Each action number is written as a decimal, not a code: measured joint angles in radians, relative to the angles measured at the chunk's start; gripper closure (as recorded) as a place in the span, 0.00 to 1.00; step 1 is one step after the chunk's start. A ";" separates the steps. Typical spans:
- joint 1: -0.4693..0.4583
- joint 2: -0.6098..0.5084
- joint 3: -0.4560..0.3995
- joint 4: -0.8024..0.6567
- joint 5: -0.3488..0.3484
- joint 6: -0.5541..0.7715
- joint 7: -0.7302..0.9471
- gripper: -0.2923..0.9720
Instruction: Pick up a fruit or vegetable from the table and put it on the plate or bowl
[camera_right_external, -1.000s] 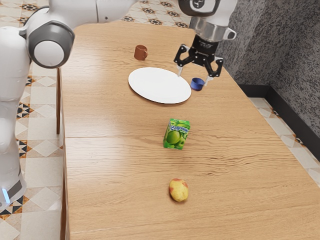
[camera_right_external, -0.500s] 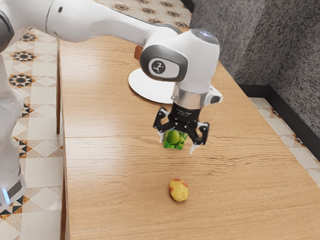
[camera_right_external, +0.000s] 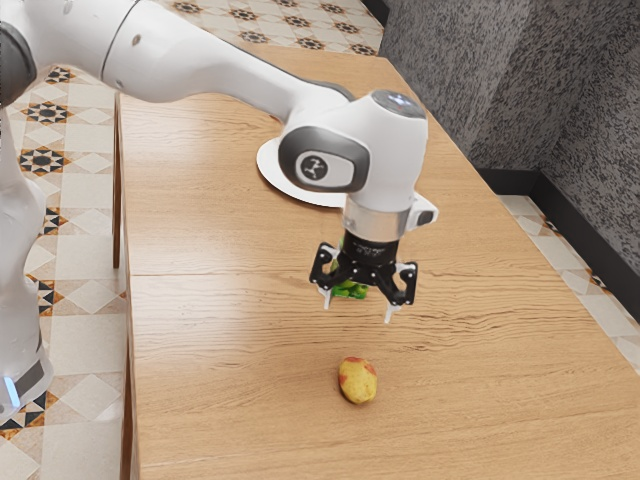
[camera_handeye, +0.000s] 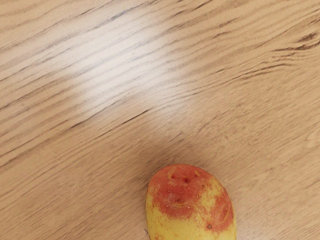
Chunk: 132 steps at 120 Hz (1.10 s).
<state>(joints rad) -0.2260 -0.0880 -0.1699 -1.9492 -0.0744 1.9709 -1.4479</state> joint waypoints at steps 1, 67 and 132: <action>0.000 0.002 0.000 0.000 0.001 0.000 -0.001 0.23; 0.009 0.087 -0.032 -0.036 0.002 0.068 -0.037 0.23; -0.014 0.136 -0.061 -0.042 -0.010 0.141 -0.052 0.23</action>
<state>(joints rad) -0.2403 0.0480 -0.2306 -1.9917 -0.0847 2.1123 -1.5002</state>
